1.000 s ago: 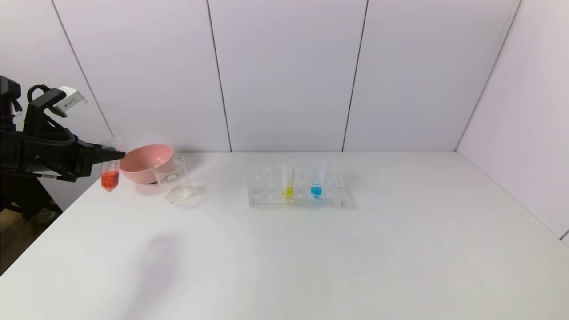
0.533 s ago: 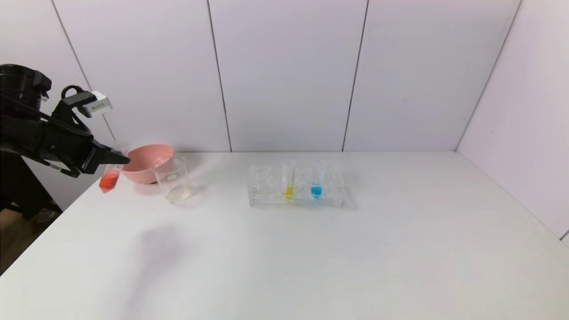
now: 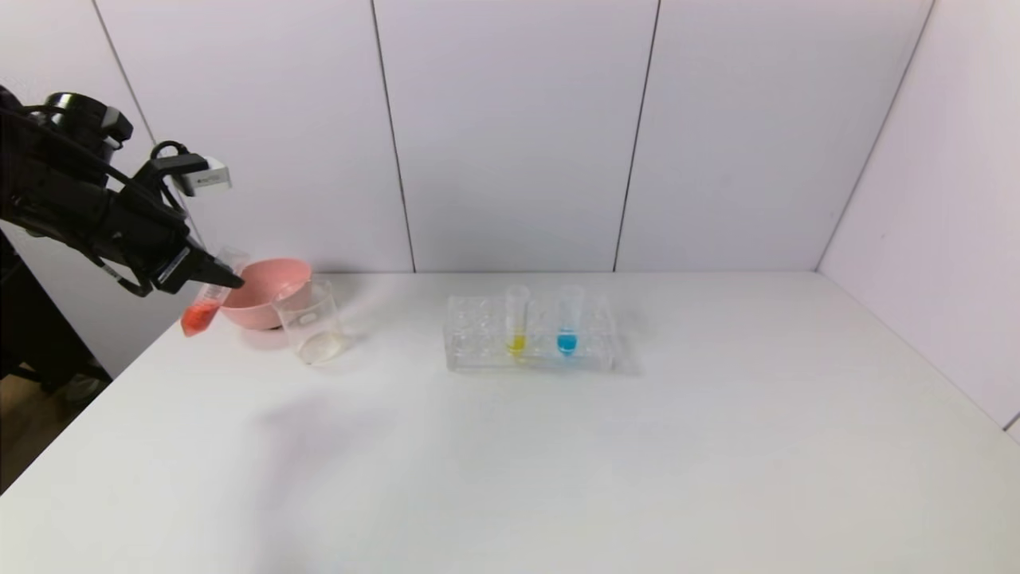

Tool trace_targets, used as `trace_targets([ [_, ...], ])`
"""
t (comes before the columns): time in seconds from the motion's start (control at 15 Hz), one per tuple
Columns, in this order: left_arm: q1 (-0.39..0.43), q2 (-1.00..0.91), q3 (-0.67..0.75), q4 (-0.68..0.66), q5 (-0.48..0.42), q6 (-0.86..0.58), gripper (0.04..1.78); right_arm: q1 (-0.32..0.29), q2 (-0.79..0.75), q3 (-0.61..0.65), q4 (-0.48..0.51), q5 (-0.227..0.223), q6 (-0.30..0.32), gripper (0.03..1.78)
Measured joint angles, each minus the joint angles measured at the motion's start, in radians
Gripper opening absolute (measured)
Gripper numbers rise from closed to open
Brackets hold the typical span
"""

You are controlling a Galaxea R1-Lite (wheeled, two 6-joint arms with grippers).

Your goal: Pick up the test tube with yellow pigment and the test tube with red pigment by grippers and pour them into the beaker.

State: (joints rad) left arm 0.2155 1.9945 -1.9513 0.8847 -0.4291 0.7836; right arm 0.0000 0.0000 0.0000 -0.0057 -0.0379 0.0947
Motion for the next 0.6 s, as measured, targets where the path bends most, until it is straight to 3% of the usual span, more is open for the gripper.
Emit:
trace_targets([
  [0.6,-0.086,0.129,-0.065,-0.063,0.179,0.122,0.44,0.0,0.0,0.0,0.0,0.0,0.0,1.71],
])
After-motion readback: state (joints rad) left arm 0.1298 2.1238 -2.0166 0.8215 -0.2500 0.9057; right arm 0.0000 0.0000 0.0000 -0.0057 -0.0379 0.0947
